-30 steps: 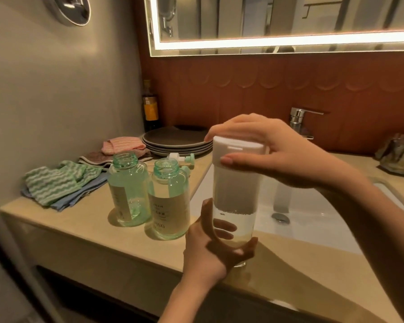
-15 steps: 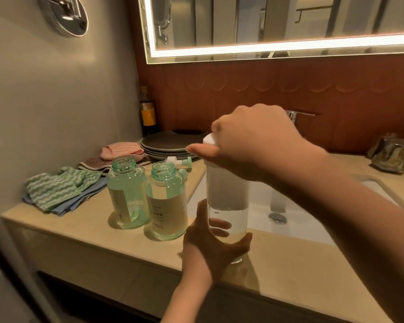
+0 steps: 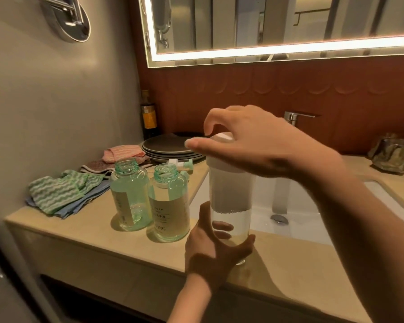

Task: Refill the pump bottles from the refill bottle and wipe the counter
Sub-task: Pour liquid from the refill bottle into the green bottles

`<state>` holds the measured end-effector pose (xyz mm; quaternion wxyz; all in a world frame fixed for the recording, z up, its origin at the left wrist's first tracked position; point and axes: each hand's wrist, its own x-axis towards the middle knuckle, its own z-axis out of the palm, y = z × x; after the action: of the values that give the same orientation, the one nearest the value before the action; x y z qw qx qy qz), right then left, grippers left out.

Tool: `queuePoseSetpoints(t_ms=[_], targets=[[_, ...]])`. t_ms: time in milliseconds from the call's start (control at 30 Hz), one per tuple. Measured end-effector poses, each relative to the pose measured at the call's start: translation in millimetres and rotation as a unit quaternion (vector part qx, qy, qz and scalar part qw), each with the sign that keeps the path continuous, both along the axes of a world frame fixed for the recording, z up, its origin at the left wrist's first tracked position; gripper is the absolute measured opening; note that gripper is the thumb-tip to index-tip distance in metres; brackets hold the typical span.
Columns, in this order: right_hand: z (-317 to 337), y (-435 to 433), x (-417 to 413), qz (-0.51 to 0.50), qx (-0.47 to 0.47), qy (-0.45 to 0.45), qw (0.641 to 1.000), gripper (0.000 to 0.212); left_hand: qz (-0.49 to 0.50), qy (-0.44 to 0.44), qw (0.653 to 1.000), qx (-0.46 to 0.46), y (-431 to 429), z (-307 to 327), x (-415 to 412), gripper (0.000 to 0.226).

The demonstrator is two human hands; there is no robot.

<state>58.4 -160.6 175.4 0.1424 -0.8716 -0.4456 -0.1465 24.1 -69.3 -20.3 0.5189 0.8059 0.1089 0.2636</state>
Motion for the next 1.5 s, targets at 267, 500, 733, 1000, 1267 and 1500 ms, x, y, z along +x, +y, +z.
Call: queuePoseSetpoints(t_ms=[267, 500, 733, 1000, 1267, 1500], targets=[[1.6, -0.7, 3.8, -0.036, -0.063, -0.080, 0.994, 0.061, 0.007, -0.008, 1.000, 0.018, -0.4, -8.4, 0.7, 0.099], [-1.6, -10.0, 16.3, 0.172, 0.075, 0.180, 0.966, 0.032, -0.009, 0.010, 0.999, 0.029, 0.3, -1.6, -1.4, 0.085], [-4.0, 4.2, 2.9, -0.101, -0.029, -0.114, 0.988, 0.084, 0.007, 0.005, 1.000, 0.019, 1.6, -3.7, 1.2, 0.089], [9.2, -16.3, 2.3, 0.041, 0.006, 0.062, 0.997, 0.049, -0.004, -0.008, 1.000, 0.018, 1.7, -8.3, 0.4, 0.101], [-9.3, -5.7, -8.7, -0.110, -0.065, -0.058, 0.990, 0.077, 0.008, -0.014, 1.000, 0.016, 0.6, -2.9, -0.8, 0.093], [-3.9, -5.5, 2.0, -0.050, -0.045, -0.037, 0.997, 0.062, 0.030, -0.035, 0.999, 0.022, -2.1, -7.3, 0.5, 0.103]])
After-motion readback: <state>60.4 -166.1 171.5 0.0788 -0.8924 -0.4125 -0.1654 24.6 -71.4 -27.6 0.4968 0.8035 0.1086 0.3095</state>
